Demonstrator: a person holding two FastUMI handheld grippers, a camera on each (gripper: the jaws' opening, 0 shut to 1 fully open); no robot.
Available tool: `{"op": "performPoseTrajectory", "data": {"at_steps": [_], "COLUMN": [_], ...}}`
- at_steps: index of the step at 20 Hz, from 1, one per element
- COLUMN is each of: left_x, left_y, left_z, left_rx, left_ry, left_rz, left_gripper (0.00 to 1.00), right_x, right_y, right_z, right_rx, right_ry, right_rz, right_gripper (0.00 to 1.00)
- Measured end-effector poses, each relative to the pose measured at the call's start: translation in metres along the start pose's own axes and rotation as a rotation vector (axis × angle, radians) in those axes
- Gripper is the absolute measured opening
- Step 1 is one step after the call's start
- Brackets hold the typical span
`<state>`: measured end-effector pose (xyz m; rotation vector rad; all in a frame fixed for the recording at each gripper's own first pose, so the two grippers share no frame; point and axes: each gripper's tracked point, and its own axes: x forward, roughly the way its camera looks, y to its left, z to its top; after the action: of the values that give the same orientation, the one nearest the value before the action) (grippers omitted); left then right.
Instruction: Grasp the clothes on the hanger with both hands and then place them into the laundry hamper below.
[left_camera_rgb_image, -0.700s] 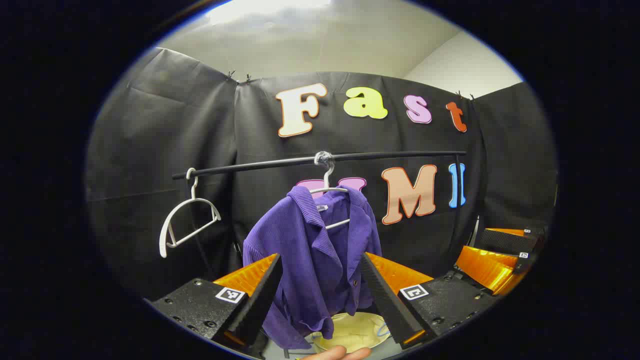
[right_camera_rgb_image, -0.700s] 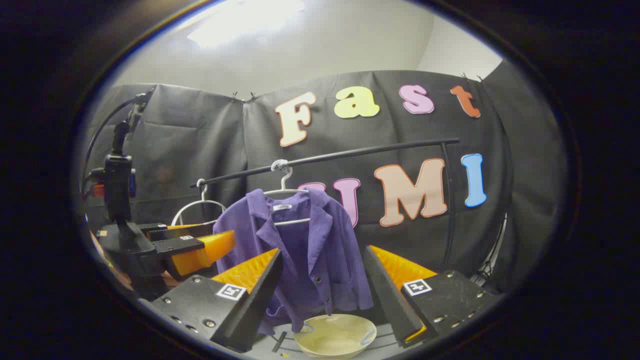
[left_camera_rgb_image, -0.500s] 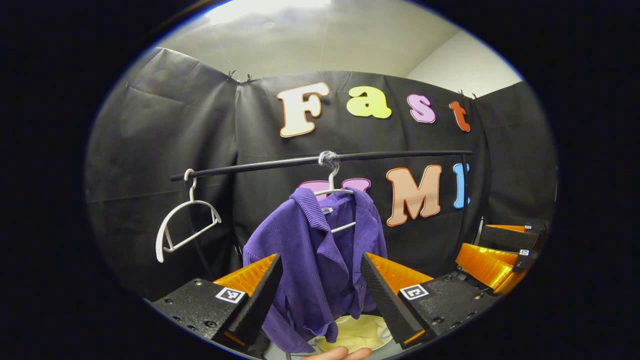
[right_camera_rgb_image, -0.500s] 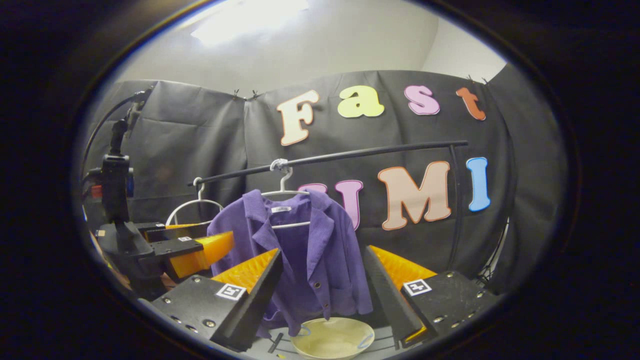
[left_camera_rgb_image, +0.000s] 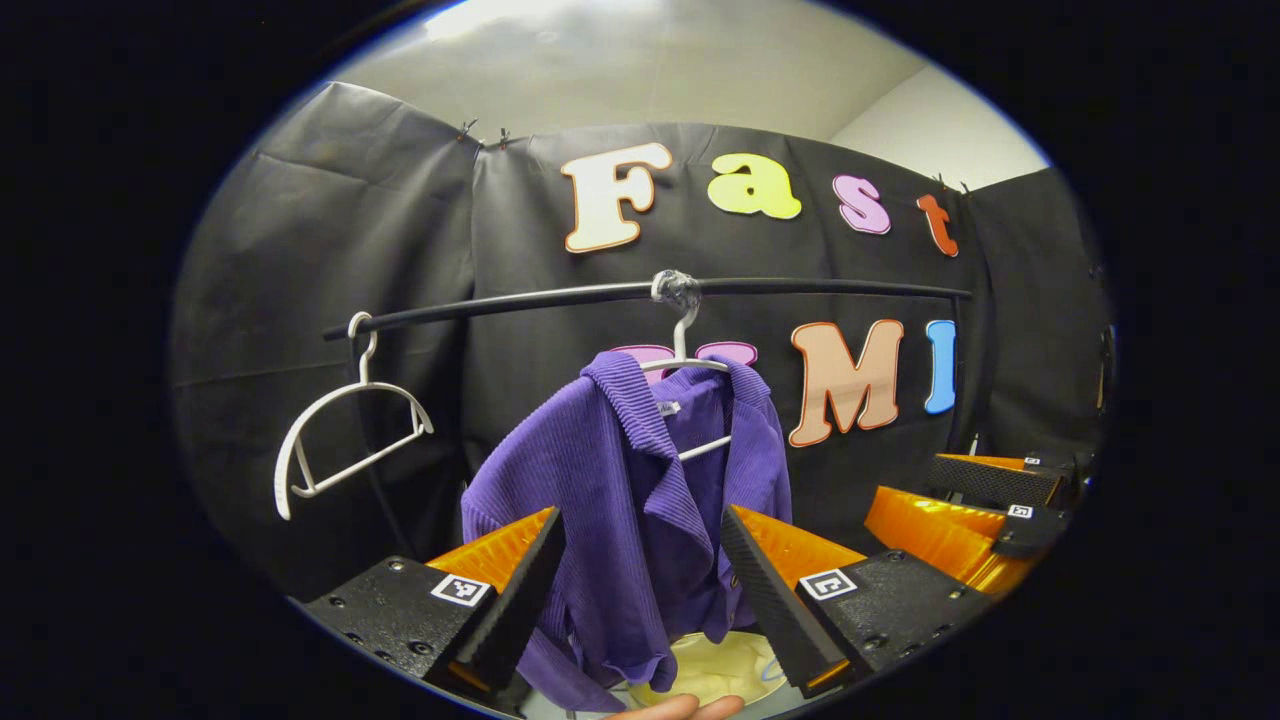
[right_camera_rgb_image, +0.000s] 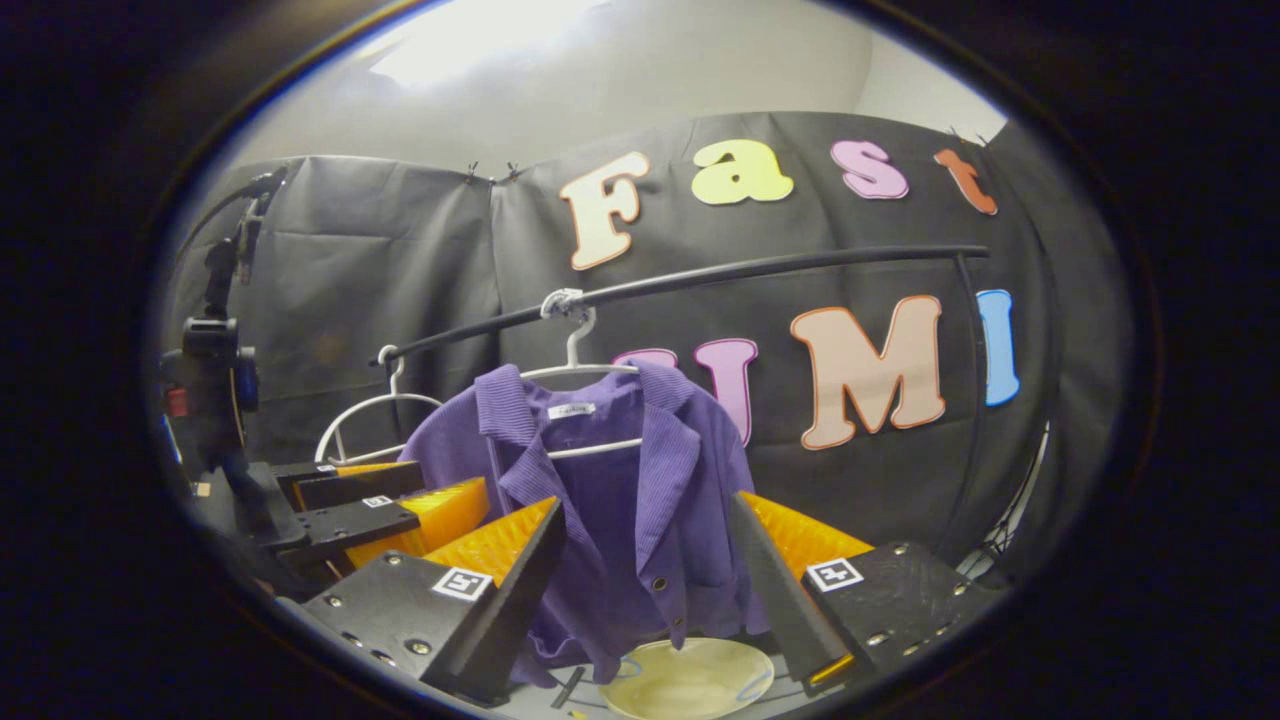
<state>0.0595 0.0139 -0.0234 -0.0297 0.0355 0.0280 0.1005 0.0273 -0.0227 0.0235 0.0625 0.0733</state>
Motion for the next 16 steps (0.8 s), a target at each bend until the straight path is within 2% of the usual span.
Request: {"op": "performPoseTrajectory", "data": {"at_steps": [3,7,12,13,14,15,16], "left_x": [0.015,0.039,0.069,0.072,0.074,0.076,0.078], "left_y": [-0.005,-0.014,-0.017,-0.021,-0.023,-0.023,-0.022], "left_z": [-0.009,-0.027,-0.042,-0.044,-0.043,-0.042,-0.042], "left_rx": [0.005,-0.011,-0.050,-0.058,-0.067,-0.072,-0.074], "left_ry": [0.009,0.040,0.084,0.095,0.090,0.081,0.073], "left_rz": [0.005,0.010,0.030,0.024,0.022,0.032,0.046], "left_gripper": [0.96,0.99,0.88,0.91,0.88,0.92,0.88], "right_x": [0.022,0.054,0.094,0.100,0.108,0.115,0.120], "right_y": [0.000,-0.013,-0.031,-0.037,-0.042,-0.043,-0.042], "right_z": [-0.009,-0.019,-0.029,-0.031,-0.031,-0.033,-0.038], "right_rx": [0.002,-0.011,-0.024,-0.032,-0.043,-0.055,-0.066], "right_ry": [0.028,0.071,0.115,0.125,0.126,0.128,0.140], "right_rz": [0.017,0.006,-0.015,-0.020,-0.017,-0.003,0.015], "right_gripper": [0.98,0.98,0.98,0.98,0.98,0.98,0.98]}}
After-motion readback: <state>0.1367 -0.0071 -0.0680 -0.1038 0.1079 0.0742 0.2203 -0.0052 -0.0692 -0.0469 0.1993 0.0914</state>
